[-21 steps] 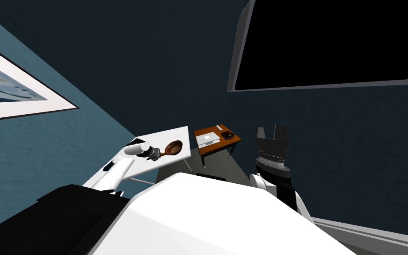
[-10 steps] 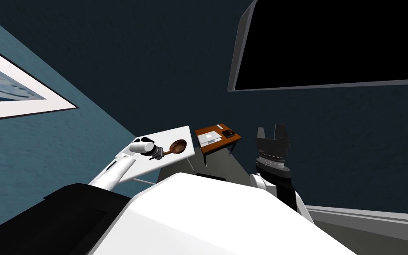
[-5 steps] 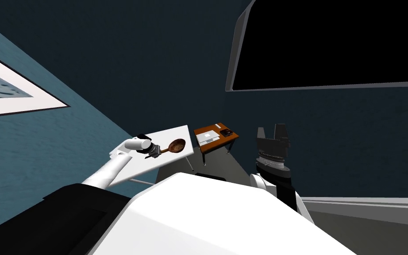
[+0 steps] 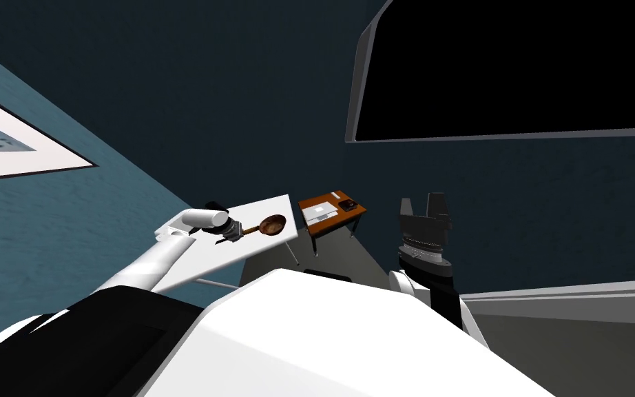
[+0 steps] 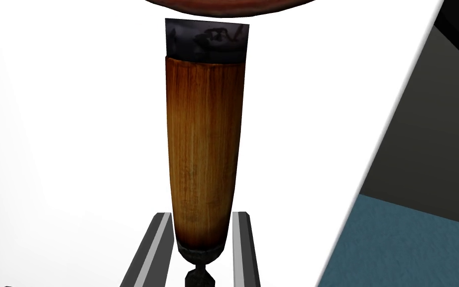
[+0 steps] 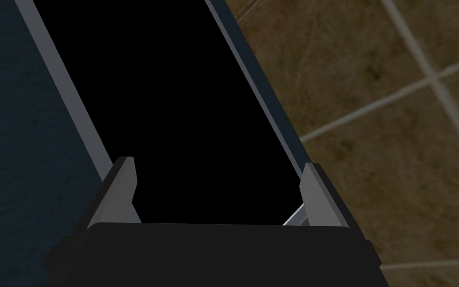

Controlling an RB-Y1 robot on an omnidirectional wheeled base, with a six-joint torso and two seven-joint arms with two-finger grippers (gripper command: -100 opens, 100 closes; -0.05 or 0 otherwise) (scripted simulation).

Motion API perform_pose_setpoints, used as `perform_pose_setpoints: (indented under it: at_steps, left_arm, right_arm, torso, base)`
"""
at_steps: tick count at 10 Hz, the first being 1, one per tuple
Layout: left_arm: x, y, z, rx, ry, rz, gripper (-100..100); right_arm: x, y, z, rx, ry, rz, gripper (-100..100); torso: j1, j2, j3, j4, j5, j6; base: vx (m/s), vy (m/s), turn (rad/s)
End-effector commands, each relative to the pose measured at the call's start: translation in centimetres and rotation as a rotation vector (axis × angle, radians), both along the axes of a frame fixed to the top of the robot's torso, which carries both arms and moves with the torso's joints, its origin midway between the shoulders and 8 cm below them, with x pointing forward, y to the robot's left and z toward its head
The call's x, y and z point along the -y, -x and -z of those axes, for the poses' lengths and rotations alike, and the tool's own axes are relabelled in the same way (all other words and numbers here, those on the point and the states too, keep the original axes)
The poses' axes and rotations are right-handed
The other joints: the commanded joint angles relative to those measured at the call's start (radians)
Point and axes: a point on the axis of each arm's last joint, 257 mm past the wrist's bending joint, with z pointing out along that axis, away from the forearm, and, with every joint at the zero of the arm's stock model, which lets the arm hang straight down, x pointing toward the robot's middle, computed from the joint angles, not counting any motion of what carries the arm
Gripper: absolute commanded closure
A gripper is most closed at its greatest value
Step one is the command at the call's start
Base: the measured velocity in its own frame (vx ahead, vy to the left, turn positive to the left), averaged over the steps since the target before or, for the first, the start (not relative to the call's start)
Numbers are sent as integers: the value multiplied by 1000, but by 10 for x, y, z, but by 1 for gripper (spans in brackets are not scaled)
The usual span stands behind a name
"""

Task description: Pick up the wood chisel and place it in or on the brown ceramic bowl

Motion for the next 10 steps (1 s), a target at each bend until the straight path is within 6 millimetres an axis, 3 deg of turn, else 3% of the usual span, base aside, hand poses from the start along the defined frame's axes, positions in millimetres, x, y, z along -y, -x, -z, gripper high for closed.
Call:
perform_pose_setpoints:
  at_steps: [1,6,10]
  left_arm:
    - [-9,0,-17,1,-23,-17,100]
    - [-27,7,-64,-5,-83,-69,100]
    - [-10,12,-80,-25,-86,-52,100]
  right_arm:
    - [0,0,0,0,0,0,0]
    - [0,0,0,0,0,0,0]
    - [0,0,0,0,0,0,0]
  torso:
    - [0,0,0,0,0,0]
    - [-4,-1,-1,0,-1,1]
    - [-3,-7,-4,-2,0,1]
  base:
    - [-29,-52,-61]
    - [-15,-66,-59]
    - [68,-65,16]
